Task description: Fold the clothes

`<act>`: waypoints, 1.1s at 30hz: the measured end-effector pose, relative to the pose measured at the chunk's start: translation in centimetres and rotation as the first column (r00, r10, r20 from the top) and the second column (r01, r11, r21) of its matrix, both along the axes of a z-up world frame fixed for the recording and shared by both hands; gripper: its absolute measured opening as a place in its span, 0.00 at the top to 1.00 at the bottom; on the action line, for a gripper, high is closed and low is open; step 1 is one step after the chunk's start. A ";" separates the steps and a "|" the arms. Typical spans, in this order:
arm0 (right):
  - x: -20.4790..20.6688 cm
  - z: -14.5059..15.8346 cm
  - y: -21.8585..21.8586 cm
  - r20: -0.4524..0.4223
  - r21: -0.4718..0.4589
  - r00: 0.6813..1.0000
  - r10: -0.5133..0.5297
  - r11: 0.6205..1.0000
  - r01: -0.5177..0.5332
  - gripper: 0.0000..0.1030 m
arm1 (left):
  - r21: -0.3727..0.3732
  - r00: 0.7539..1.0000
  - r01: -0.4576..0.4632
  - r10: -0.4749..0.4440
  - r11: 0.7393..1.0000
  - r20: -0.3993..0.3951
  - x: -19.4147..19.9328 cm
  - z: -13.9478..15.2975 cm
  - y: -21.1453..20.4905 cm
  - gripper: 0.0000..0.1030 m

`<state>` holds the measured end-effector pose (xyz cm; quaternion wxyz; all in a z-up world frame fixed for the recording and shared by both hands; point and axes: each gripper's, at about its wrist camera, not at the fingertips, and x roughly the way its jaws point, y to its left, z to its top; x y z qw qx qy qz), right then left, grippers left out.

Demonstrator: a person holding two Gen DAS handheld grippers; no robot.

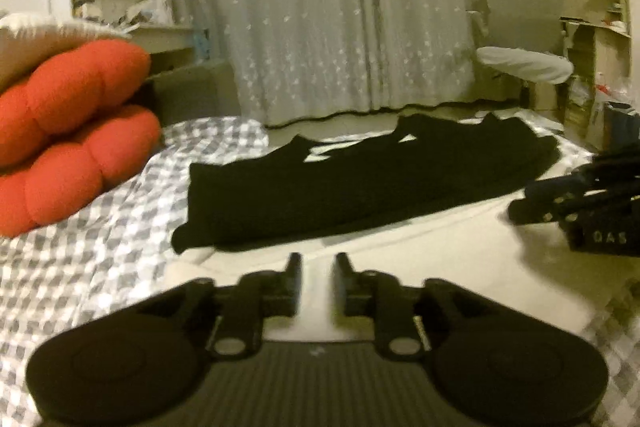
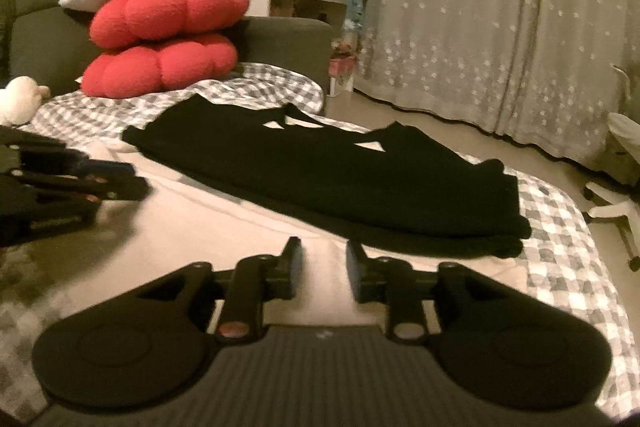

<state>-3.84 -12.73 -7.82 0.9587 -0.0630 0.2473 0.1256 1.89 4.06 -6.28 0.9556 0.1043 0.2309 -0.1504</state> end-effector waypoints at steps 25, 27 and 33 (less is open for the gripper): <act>-1.6 0.2 -4.4 -0.048 0.017 0.994 -0.099 0.995 0.100 0.62 | 0.046 0.998 -0.047 0.048 0.998 -0.028 -0.7 0.2 3.9 0.68; -1.4 -0.1 -4.9 -0.057 0.008 0.992 -0.116 0.993 0.117 0.62 | 0.067 0.997 -0.067 0.069 0.996 -0.037 -0.2 -0.2 3.9 0.68; -1.9 0.5 -6.1 -0.061 0.030 0.988 -0.140 0.989 0.142 0.62 | 0.003 0.994 -0.096 0.096 0.995 -0.054 -0.7 0.6 5.4 0.68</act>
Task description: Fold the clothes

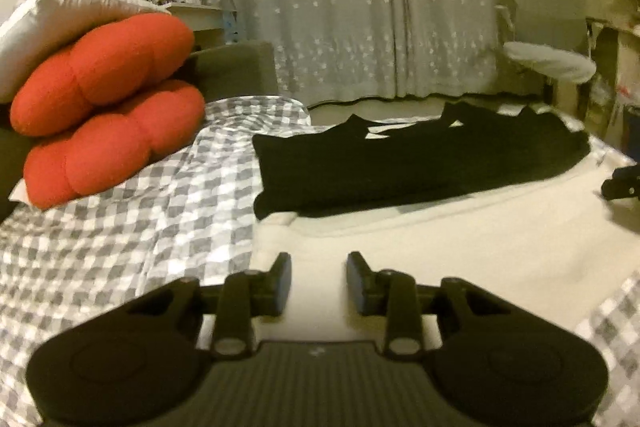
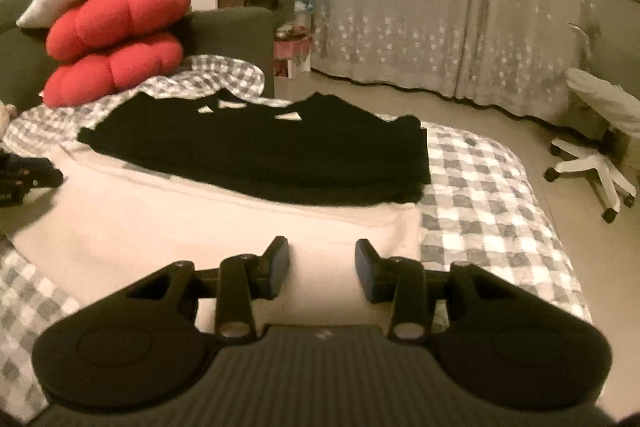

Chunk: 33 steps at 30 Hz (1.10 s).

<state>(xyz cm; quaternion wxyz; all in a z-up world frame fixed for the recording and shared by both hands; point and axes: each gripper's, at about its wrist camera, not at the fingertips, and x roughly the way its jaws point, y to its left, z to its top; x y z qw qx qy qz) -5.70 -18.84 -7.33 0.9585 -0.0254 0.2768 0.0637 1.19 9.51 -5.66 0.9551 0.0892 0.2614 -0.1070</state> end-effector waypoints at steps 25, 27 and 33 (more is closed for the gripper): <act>-2.5 3.2 -1.4 -0.115 -0.001 0.990 -0.080 0.997 0.081 0.57 | -0.057 0.979 -0.089 0.077 0.994 -0.188 -1.1 2.7 0.7 0.63; -2.6 3.2 -1.5 -0.127 0.000 0.988 -0.088 0.996 0.089 0.57 | -0.045 0.977 -0.088 0.078 0.995 -0.198 -1.1 2.8 0.6 0.62; -2.6 3.0 -1.9 -0.173 -0.009 0.977 -0.124 0.992 0.124 0.56 | -0.040 0.970 -0.106 0.095 0.994 -0.226 -1.2 3.2 1.3 0.62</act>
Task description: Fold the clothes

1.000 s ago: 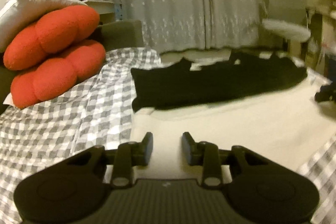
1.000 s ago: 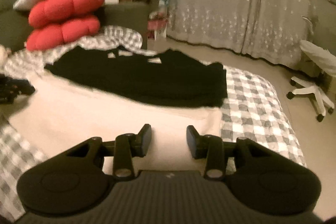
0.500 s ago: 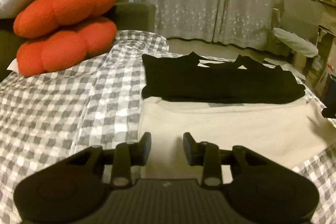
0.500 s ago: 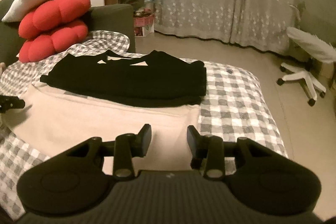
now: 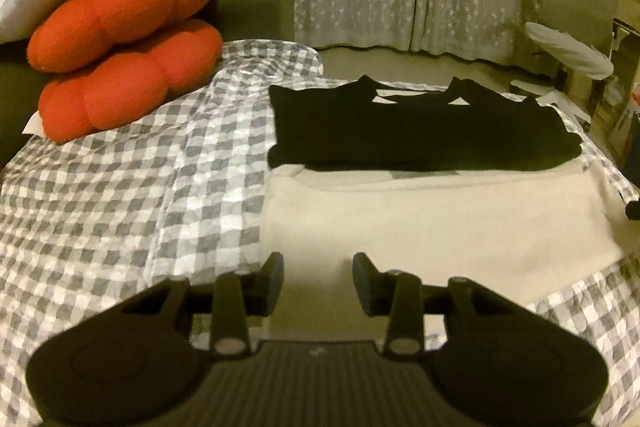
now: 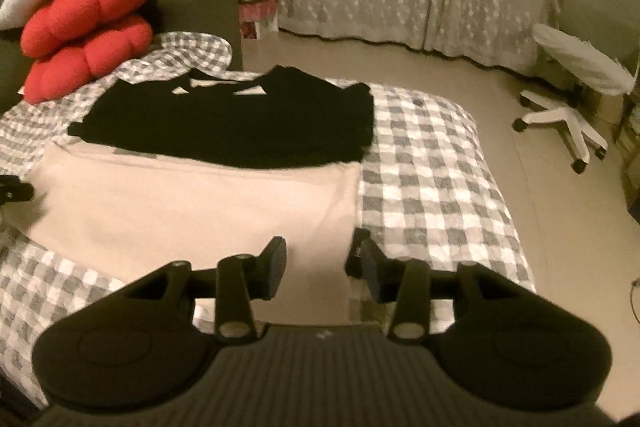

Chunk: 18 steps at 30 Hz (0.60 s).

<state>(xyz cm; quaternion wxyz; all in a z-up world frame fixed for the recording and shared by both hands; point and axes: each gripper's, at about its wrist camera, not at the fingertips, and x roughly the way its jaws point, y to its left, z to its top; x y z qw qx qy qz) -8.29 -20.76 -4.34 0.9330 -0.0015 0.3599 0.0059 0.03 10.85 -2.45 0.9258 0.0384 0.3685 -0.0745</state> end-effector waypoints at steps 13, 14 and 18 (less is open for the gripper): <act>0.6 -0.6 -4.2 -0.141 0.235 0.980 -0.137 0.957 0.168 0.56 | -0.225 0.981 -0.145 0.110 0.964 -0.162 0.9 -0.2 4.9 0.62; 0.6 -0.7 -4.5 -0.155 0.259 0.978 -0.141 0.949 0.178 0.56 | -0.247 0.978 -0.151 0.109 0.957 -0.175 0.9 -0.3 5.2 0.62; 0.3 -0.9 -5.4 -0.196 0.340 0.969 -0.149 0.917 0.209 0.56 | -0.332 0.967 -0.175 0.098 0.927 -0.235 1.2 -1.0 6.1 0.62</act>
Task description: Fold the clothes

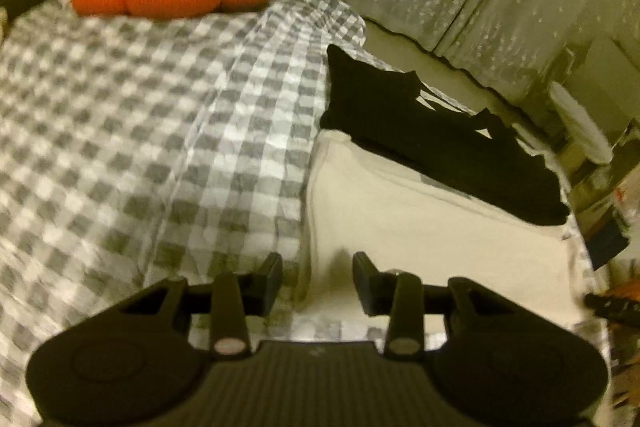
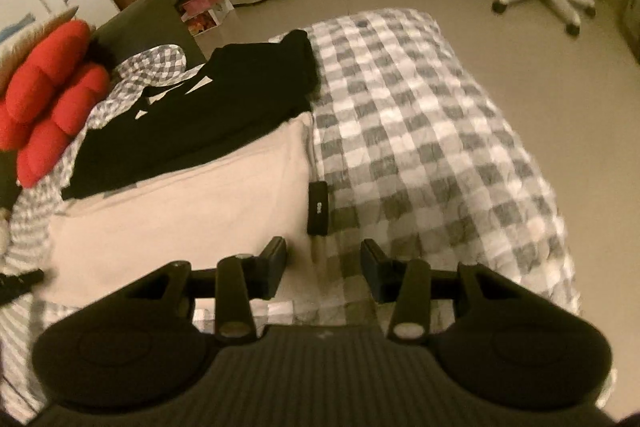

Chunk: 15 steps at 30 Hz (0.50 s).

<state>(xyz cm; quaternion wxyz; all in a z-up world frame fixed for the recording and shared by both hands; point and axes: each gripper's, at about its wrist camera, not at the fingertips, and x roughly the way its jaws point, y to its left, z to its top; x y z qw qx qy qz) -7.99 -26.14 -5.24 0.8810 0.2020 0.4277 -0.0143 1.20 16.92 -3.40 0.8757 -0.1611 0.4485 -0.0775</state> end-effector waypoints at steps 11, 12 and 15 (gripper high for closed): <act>-1.0 -0.4 -2.4 -0.075 0.229 0.996 -0.054 0.971 0.070 0.56 | -0.306 0.988 -0.089 0.044 0.948 -0.151 0.3 -2.1 3.4 0.63; -1.1 -0.5 -2.7 -0.084 0.254 0.995 -0.058 0.964 0.077 0.56 | -0.326 0.986 -0.097 0.045 0.940 -0.162 0.3 -2.3 3.6 0.63; -1.1 -0.7 -3.3 -0.099 0.300 0.993 -0.066 0.949 0.093 0.56 | -0.365 0.982 -0.110 0.045 0.924 -0.182 0.2 -2.7 4.0 0.64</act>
